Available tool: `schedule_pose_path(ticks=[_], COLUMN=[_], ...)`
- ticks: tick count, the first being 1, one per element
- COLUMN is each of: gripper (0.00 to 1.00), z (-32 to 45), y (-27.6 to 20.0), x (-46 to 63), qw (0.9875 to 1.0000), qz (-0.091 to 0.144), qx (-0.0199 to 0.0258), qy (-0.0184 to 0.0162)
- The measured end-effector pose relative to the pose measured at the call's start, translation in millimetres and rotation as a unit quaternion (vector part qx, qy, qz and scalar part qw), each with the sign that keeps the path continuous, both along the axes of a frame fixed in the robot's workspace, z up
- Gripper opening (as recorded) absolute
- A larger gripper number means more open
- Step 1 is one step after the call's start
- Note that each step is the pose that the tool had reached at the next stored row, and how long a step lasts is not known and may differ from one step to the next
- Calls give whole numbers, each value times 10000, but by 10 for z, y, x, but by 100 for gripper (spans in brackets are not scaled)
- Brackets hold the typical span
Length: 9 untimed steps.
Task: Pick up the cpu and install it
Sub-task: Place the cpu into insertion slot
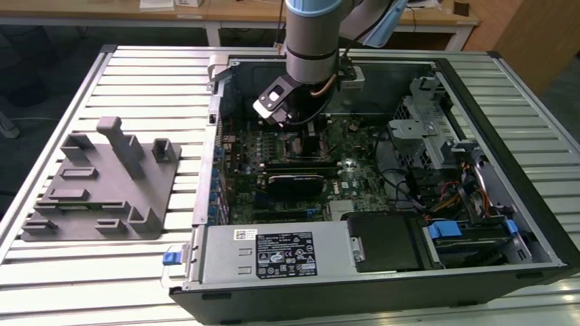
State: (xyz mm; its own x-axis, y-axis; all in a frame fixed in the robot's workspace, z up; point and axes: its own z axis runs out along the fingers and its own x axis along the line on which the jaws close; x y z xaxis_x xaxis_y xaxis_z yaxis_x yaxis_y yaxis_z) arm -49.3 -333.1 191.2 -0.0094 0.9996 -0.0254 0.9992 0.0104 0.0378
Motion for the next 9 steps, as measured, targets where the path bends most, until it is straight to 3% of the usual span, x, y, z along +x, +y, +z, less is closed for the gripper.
schedule_pose_path(ticks=[2,9], gripper=[62,62], z=[0,15], y=[0,0], x=[0,0], qw=[10000,10000], qz=[0,0], qx=[1,81], qy=[1,1])
